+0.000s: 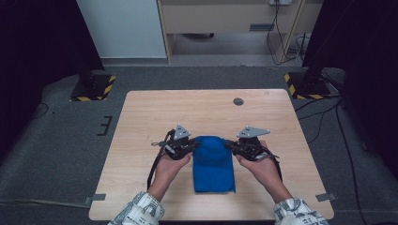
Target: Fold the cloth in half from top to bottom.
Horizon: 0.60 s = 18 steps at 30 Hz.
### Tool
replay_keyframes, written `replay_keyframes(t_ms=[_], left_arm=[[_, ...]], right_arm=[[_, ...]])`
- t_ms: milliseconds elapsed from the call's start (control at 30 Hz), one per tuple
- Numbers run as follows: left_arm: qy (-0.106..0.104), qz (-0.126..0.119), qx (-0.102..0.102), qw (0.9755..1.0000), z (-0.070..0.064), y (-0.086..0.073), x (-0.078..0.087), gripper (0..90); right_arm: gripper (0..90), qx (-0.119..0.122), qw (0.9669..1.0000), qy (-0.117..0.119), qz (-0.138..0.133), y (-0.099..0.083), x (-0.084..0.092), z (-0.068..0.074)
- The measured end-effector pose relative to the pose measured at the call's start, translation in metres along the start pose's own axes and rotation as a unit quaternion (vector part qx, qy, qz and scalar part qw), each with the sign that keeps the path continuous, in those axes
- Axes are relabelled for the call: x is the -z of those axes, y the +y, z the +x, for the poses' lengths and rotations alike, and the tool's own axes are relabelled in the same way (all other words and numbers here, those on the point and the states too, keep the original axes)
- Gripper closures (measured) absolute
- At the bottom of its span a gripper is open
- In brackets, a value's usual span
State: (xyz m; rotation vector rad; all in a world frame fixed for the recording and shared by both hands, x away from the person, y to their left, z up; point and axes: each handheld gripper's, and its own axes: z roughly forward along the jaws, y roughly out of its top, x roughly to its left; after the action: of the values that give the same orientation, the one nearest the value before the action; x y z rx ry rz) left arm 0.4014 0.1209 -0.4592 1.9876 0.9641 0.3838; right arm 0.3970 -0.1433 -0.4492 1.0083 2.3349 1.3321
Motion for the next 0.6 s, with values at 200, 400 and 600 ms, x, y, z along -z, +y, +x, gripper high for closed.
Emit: replay_keyframes(t_ms=[200,400,600], left_arm=[[-0.005,0.000,0.001,1.0000,0.001,-0.006,0.003,71.9],[-0.001,-0.001,0.004,1.0000,-0.001,-0.009,0.010,64.5],[-0.007,-0.009,0.007,0.9999,-0.003,-0.010,0.022,58.1]], right_arm=[[85.9,0.000,1.0000,0.002,0.003,-0.002,-0.001,0.001],[85.9,0.005,1.0000,0.004,0.006,-0.004,-0.001,0.003],[85.9,0.003,0.9999,0.008,0.007,-0.006,0.001,0.004]])
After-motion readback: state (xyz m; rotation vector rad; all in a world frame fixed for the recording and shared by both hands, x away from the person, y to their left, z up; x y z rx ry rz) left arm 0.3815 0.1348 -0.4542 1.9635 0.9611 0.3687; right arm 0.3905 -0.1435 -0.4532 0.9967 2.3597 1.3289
